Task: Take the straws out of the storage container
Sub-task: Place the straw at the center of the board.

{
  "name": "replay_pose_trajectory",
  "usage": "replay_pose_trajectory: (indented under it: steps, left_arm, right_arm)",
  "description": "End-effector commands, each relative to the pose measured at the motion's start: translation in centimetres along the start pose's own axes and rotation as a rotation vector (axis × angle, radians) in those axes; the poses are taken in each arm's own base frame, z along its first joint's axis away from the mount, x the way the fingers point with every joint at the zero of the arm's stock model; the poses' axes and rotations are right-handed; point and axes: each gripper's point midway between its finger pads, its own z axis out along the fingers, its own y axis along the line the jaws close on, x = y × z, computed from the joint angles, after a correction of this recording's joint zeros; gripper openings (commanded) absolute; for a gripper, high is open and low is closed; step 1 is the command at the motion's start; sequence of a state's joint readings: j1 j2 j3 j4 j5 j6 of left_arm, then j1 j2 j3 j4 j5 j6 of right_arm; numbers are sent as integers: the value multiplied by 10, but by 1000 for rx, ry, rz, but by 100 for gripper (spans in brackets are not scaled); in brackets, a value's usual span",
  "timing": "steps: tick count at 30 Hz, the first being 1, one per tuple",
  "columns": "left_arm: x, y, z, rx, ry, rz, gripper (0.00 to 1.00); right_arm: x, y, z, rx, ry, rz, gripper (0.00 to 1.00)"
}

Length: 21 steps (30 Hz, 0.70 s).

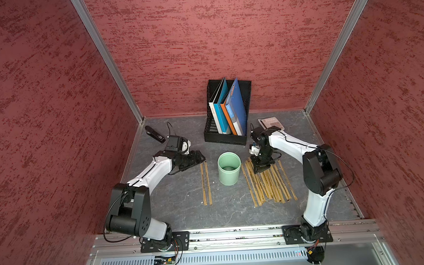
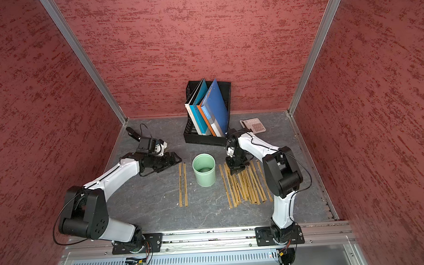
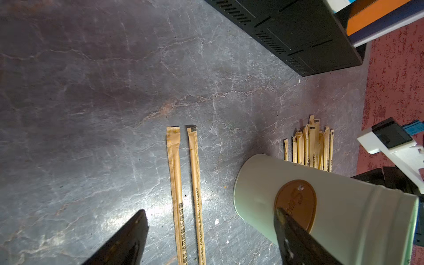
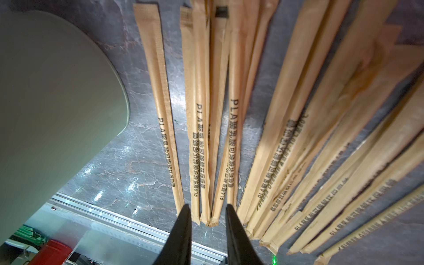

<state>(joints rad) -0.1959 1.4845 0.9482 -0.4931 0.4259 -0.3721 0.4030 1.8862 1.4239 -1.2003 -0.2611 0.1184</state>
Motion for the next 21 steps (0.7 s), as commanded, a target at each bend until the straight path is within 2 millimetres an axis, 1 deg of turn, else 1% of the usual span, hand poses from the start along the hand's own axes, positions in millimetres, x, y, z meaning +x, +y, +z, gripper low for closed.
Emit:
replay_pose_trajectory:
  steps: [1, 4, 8, 12, 15, 18, 21]
  left_arm:
    - [-10, -13, -10, 18, -20, 22, 86]
    - [-12, -30, -20, 57, -29, 50, 86]
    - [-9, -63, -33, 82, -26, 161, 89]
    - [1, -86, -34, 25, 14, 277, 92]
    - [7, -99, -33, -14, 44, 338, 92]
    - [13, -111, -32, -59, 59, 393, 92]
    - [19, -111, -30, -126, 81, 426, 91]
  right_arm:
    - [-7, 0, -13, 20, -65, 12, 25]
    - [-9, 2, -32, 25, -141, 34, 25]
    - [-7, 6, -58, 17, -235, 61, 26]
    - [2, 7, -78, 12, -300, 72, 27]
    - [11, 9, -88, 3, -328, 72, 28]
    - [19, 8, -92, 3, -344, 75, 28]
    - [25, 6, -95, 4, -353, 75, 28]
